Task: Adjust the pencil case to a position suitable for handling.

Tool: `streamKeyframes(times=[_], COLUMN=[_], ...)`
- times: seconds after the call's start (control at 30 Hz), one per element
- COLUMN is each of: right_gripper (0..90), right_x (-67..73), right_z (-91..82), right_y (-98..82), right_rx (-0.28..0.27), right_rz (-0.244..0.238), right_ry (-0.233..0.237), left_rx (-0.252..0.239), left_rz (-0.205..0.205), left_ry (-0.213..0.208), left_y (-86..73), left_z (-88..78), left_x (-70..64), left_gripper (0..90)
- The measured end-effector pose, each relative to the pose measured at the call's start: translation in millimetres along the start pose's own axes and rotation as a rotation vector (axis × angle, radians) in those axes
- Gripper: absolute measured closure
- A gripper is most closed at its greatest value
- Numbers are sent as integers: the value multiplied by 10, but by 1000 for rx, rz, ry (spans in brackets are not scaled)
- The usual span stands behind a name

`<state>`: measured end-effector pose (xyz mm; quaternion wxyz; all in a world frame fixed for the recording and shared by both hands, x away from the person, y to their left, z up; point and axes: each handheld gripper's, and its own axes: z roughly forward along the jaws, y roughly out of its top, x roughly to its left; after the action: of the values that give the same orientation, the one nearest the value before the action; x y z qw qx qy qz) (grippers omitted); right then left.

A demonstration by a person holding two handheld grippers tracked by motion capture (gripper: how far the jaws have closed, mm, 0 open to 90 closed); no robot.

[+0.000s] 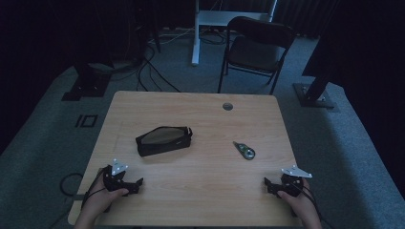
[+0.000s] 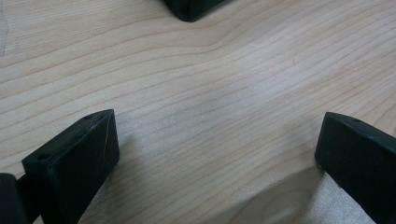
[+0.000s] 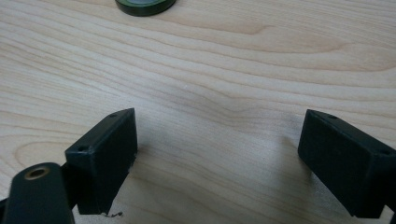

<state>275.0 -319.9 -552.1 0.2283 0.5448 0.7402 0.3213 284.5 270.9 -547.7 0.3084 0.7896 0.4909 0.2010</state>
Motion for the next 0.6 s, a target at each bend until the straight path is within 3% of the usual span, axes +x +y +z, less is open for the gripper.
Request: streamKeyframes(times=[0.13,0.43,0.6], right_gripper=[127,133,141], right_x=[-5,-7,37], right_z=[4,58,103], right_y=[5,60,156], right_rx=[-2,-5,-21], right_rz=[-27,-24,-62], right_ry=[25,22,29], left_rx=[0,-1,-1], left_rz=[0,0,0], left_ry=[0,0,0], left_y=[0,0,0], left_z=[0,1,1], left_x=[-1,0,0], left_gripper=[1,1,2])
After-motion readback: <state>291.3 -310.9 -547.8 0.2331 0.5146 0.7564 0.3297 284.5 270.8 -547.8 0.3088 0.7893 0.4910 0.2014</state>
